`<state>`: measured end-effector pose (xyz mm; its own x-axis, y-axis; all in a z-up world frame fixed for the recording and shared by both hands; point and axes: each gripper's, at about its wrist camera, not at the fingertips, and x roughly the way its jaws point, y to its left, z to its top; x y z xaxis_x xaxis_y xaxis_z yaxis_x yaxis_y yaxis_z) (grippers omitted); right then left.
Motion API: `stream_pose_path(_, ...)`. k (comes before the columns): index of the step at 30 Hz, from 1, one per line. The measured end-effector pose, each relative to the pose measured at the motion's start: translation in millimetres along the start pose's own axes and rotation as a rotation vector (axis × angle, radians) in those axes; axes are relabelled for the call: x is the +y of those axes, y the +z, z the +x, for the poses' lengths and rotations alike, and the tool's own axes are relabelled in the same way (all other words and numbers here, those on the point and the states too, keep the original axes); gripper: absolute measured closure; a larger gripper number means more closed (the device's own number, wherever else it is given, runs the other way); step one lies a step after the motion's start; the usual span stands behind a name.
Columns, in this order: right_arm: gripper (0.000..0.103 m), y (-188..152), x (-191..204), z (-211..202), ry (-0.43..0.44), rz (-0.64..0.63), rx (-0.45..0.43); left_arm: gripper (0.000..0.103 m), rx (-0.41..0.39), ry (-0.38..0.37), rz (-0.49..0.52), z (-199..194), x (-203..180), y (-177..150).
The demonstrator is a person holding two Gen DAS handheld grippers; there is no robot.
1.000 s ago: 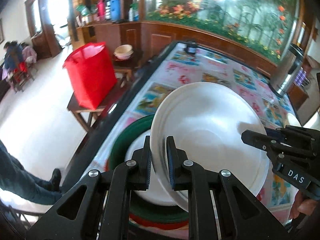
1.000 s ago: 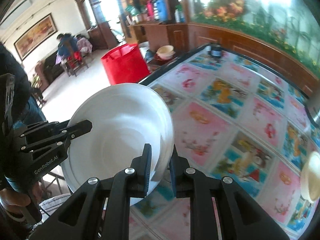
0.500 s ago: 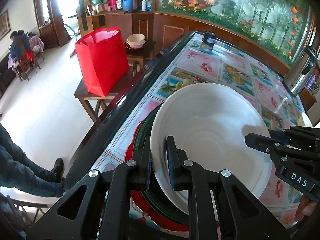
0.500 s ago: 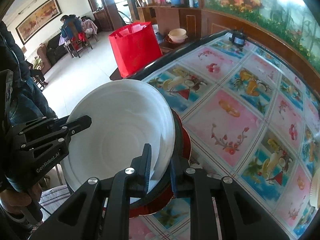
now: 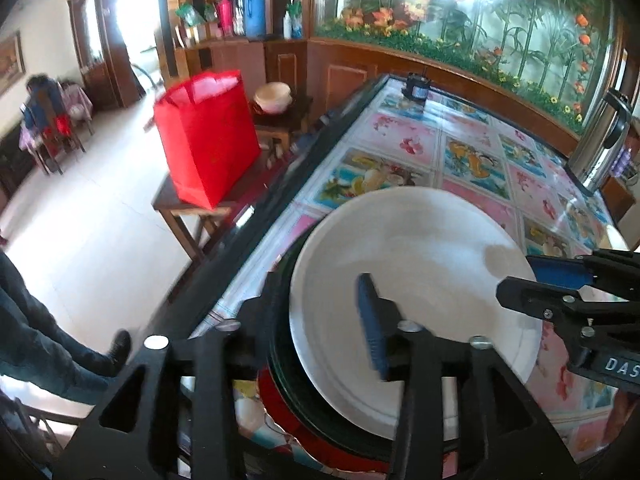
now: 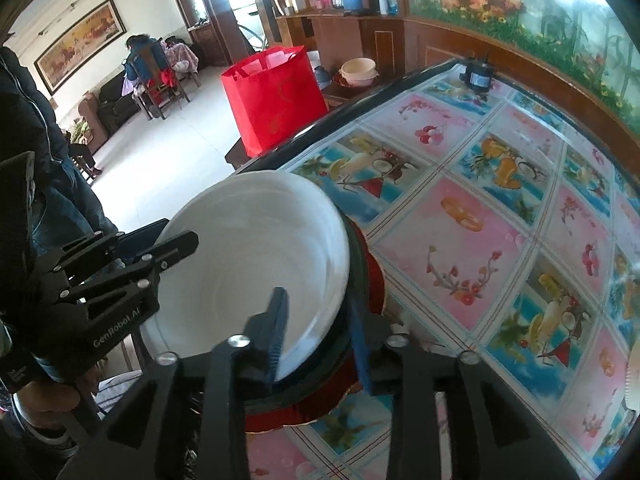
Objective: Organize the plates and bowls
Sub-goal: 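Lower the white plate onto the stack and open the left tool, then move the left tool to the beige paper plate and close on its rim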
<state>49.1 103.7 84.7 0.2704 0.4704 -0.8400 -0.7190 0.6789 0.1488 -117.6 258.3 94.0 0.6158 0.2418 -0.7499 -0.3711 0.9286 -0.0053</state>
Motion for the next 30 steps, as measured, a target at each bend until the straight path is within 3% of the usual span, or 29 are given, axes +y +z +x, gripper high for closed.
stream_pose_path(6,0.063,-3,-6,-8,0.003,0.012,-0.021,0.047,-0.114,0.029,-0.025,-16,7,2)
stream_pose_path(9,0.059,-5,-9,-19,-0.004,0.011,-0.050,0.047,-0.168,0.042,-0.037,-26,7,8)
stream_pose_path(13,0.049,-9,-20,-37,-0.041,0.022,-0.104,0.037,-0.221,0.030,-0.016,-40,-10,16)
stream_pose_path(15,0.047,-13,-28,-43,-0.060,0.037,-0.118,0.037,-0.240,0.020,0.002,-44,-23,18)
stream_pose_path(30,0.039,-78,-121,-109,-0.193,0.254,-0.189,0.037,-0.227,-0.178,0.153,-45,-152,22)
